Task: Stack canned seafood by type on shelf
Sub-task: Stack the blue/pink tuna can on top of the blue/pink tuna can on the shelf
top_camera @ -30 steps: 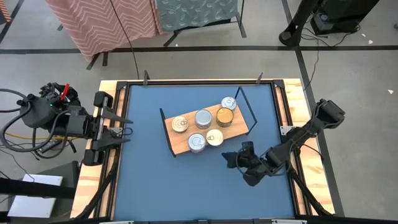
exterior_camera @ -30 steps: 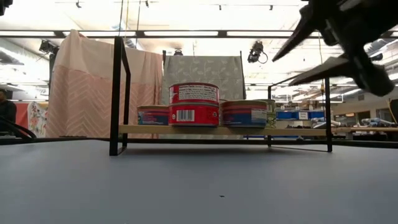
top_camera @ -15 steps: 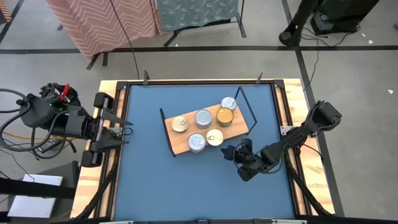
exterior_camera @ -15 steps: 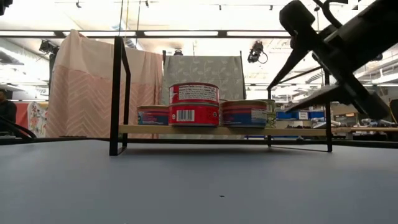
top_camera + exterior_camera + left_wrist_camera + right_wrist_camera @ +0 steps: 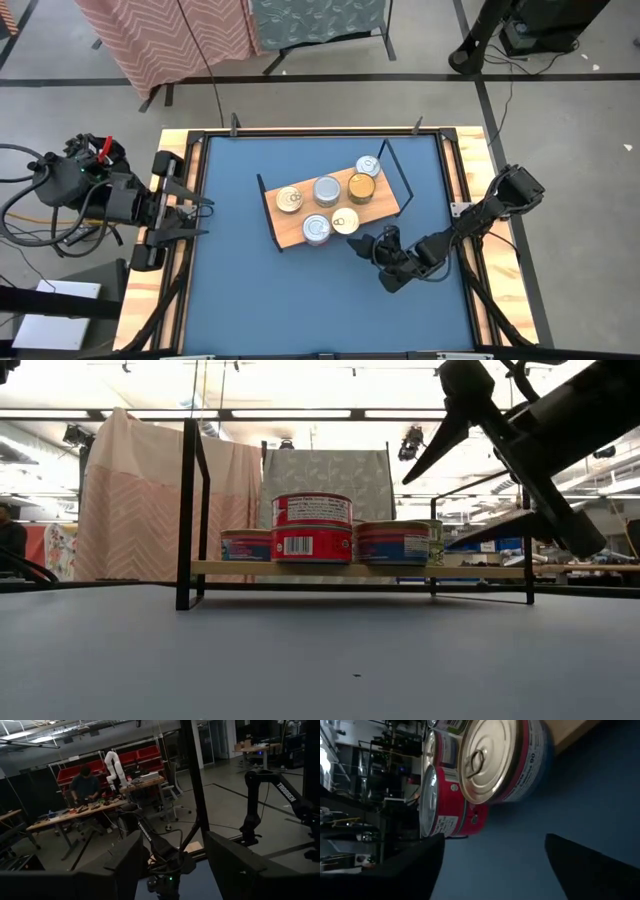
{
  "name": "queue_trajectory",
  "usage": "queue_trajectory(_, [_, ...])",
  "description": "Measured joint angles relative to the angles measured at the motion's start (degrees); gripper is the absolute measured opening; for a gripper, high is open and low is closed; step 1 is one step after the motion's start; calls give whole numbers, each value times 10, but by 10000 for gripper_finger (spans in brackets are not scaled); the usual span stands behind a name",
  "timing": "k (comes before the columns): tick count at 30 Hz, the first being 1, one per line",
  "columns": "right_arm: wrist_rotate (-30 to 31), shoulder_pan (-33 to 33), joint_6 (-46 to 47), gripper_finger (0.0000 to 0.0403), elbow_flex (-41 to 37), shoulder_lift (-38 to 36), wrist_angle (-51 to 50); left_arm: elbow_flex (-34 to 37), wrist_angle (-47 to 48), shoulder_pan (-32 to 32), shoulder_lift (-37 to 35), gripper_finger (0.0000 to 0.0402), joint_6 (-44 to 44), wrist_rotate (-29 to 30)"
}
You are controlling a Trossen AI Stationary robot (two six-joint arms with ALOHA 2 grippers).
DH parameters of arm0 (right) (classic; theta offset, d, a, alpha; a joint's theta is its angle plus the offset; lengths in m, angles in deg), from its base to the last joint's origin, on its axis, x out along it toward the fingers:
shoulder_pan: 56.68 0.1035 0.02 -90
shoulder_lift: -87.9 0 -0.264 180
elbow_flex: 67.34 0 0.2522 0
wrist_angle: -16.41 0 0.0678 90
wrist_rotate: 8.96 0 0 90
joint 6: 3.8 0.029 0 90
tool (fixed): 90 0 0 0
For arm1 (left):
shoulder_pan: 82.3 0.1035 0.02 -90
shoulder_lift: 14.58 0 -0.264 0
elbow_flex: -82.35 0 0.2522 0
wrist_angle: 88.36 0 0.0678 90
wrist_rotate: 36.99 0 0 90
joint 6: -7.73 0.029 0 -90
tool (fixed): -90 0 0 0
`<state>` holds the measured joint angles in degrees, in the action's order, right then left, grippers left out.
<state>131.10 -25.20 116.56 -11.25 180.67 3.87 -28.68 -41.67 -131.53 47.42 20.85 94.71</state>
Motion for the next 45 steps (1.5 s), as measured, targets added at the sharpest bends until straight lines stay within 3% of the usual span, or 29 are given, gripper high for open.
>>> queue_trajectory(5, [-3,-11,1,396,0,0,-25,0,0,0,0,218,0,0])
queue_trajectory(17, [-12,-57,9,396,0,12,-52,0,-5,0,3,218,-14,-27])
queue_trajectory(22, [-32,-66,25,393,0,64,21,0,-5,0,7,218,-16,-31])
queue_trajectory(28, [11,-68,26,390,1,119,139,0,-6,0,7,218,-18,-31])
queue_trajectory(35, [30,-73,12,392,0,118,143,0,-8,0,7,218,-18,-32])
queue_trajectory(45, [38,-76,-1,339,0,114,144,0,-9,0,6,218,-18,-50])
